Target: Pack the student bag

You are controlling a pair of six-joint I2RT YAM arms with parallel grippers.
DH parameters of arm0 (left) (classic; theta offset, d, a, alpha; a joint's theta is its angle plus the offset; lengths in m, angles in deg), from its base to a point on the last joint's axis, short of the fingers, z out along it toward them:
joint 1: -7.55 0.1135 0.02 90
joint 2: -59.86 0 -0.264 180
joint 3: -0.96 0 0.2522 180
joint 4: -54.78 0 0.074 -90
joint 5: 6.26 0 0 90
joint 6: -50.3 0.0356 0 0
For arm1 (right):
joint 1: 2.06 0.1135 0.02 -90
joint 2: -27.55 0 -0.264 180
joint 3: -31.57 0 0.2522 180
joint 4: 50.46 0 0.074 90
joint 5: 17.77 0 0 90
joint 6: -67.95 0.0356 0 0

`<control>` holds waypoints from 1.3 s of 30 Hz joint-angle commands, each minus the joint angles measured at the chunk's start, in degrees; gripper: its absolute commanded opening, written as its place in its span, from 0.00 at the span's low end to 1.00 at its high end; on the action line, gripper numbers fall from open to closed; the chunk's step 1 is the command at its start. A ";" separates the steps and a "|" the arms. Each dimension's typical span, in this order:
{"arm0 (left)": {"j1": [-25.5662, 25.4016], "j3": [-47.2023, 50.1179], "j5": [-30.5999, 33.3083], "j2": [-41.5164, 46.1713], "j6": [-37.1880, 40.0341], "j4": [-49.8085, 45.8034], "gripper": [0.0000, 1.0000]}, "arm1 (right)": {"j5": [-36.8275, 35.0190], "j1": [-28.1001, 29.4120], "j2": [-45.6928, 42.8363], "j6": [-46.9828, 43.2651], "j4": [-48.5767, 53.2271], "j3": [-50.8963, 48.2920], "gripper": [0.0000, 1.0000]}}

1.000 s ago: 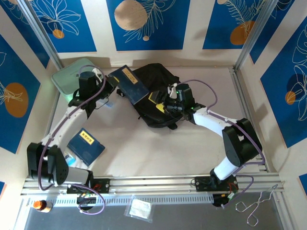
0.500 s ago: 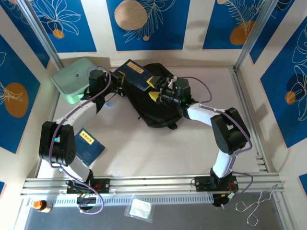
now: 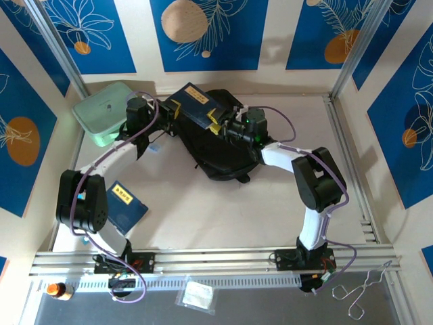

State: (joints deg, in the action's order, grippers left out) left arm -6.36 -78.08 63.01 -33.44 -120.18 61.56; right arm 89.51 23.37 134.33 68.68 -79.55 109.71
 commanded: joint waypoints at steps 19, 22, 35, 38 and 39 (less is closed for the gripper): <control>-8.90 -5.98 0.33 1.12 44.70 -31.80 0.62 | -1.66 -12.72 -26.60 -35.65 41.55 -7.75 0.09; -12.78 -7.06 2.70 0.23 48.30 -33.23 0.63 | -3.87 -16.13 -30.14 -38.67 48.30 -8.40 0.08; -29.84 -25.55 16.75 -14.28 67.50 -50.14 0.62 | -5.50 -27.96 -36.53 -40.10 56.41 -11.42 0.07; -31.68 -29.17 16.73 -17.56 70.26 -52.22 0.63 | -5.41 -29.76 -36.91 -40.27 57.16 -11.73 0.07; -32.32 -30.16 16.77 -18.34 71.20 -52.64 0.64 | -5.37 -30.16 -37.14 -40.27 57.41 -11.80 0.08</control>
State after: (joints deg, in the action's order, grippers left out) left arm -37.64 -104.96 76.63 -49.61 -55.01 14.76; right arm 83.96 -5.81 99.32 29.80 -22.88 98.17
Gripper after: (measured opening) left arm 0.632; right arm 0.120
